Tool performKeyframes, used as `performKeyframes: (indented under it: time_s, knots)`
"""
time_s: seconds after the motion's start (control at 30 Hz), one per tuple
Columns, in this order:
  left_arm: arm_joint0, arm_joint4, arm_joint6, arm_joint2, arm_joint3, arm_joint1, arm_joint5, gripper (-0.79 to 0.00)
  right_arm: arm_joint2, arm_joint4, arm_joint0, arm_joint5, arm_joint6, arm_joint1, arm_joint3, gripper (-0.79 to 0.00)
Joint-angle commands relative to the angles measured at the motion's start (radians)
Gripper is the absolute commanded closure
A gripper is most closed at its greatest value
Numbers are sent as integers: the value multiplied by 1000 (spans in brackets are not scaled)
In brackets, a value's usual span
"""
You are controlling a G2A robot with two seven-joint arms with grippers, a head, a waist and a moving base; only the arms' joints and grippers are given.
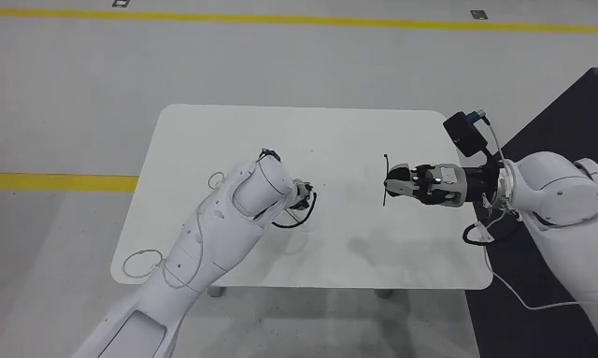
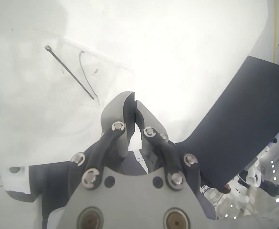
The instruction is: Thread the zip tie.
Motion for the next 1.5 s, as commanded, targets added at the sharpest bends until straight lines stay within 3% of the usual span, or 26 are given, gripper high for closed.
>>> performKeyframes:
  time_s: [0.0, 0.23, 0.47, 1.13, 1.47]
  knots:
    - [-16, -22, 0, 9, 32, -5, 0, 0, 0, 0, 0, 0, 0, 0, 0, 0]
    - [-63, -79, 0, 65, 132, -19, 0, 0, 0, 0, 0, 0, 0, 0, 0, 0]
    - [-105, -176, 0, 143, 143, -12, 0, 0, 0, 0, 0, 0, 0, 0, 0, 0]
    - [-148, -317, 0, 229, 74, 110, 0, 0, 0, 0, 0, 0, 0, 0, 0, 0]
    - [-204, -411, 2, 317, 100, 132, 0, 0, 0, 0, 0, 0, 0, 0, 0, 0]
